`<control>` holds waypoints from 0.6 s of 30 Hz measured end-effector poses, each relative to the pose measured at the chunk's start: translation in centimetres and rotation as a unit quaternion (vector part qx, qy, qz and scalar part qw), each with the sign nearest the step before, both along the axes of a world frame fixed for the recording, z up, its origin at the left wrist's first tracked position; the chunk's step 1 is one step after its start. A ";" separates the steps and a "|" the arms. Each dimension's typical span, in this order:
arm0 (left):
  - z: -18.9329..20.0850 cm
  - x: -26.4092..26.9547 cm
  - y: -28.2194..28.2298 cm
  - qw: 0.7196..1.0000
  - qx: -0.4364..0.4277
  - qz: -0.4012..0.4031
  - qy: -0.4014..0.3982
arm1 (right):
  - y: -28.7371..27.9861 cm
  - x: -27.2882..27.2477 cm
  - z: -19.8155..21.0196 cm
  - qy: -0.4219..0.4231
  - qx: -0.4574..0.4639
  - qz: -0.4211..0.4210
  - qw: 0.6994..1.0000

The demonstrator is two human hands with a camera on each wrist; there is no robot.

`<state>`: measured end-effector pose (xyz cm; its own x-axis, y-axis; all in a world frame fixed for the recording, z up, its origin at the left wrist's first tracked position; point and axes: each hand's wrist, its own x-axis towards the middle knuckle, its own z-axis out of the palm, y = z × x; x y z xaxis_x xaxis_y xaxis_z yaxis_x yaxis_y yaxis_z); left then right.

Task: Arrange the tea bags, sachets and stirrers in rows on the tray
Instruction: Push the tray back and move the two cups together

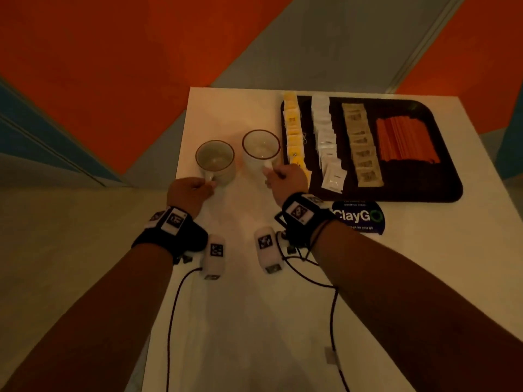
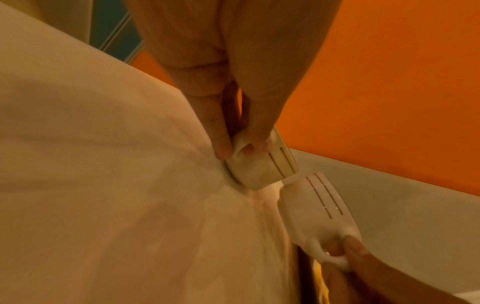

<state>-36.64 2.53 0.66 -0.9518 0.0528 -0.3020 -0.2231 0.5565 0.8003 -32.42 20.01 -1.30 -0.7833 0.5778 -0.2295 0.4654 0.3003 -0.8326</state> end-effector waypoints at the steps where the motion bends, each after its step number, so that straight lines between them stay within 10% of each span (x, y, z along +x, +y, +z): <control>1: -0.1 -1.2 0.4 1.000 -0.013 -0.011 0.003 | 0.4 -1.4 -0.2 -0.002 0.007 0.000 1.000; 18: -1.8 -12.5 4.6 0.999 -0.037 -0.035 0.017 | 4.1 -10.7 -0.8 -0.022 0.039 0.006 0.999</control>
